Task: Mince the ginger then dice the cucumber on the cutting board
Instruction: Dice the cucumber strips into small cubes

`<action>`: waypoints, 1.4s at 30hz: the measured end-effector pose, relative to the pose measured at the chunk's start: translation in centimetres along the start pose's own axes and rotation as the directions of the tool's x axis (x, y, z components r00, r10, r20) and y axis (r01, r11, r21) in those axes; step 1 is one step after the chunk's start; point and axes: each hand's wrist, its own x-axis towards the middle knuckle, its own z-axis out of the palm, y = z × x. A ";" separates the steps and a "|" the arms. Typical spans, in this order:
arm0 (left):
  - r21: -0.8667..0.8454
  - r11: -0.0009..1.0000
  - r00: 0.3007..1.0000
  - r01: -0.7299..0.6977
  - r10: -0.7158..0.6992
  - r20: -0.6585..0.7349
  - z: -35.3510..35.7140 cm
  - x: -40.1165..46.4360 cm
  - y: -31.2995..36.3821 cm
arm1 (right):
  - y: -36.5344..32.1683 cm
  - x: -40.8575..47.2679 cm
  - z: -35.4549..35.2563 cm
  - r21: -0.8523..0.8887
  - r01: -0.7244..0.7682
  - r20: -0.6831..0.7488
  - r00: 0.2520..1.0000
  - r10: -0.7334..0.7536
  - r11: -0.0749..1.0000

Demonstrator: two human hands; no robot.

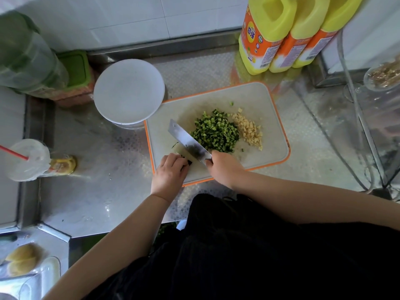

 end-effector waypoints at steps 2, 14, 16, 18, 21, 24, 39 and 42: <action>-0.006 1.000 1.000 0.009 -0.009 0.004 -0.3 -0.1 0.2 | 0.3 -0.1 -0.3 -0.022 0.006 -0.025 1.000 -0.006 1.000; 0.019 0.998 0.998 0.056 -0.057 0.037 -0.2 -0.3 0.5 | -1.3 -2.3 0.0 -0.163 0.127 0.001 0.992 -0.129 0.978; 0.011 0.998 0.998 0.056 -0.056 0.024 -0.1 -0.3 0.3 | -1.4 -2.0 0.4 -0.162 0.104 0.018 0.995 -0.102 0.981; 0.002 0.999 0.999 0.051 -0.051 0.010 0.0 -0.2 0.2 | -1.5 -1.6 0.8 -0.177 0.073 0.034 0.997 -0.068 0.981; -0.002 0.999 0.999 0.039 -0.039 0.002 0.1 -0.4 0.2 | -1.6 -0.9 1.0 -0.178 0.043 0.045 0.998 -0.036 0.983; 0.007 0.999 0.999 0.043 -0.043 -0.004 0.2 -0.4 0.2 | -1.2 -0.7 0.8 -0.113 0.035 0.058 0.998 -0.028 0.993; 0.002 1.000 0.999 0.013 -0.012 -0.036 -0.2 -0.5 0.0 | -1.1 -2.5 -0.2 -0.092 0.083 0.028 0.996 -0.081 0.992; -0.003 1.000 0.999 0.029 -0.029 -0.034 0.1 -0.6 -0.1 | -1.7 -2.8 0.0 -0.136 0.098 0.040 0.995 -0.093 0.986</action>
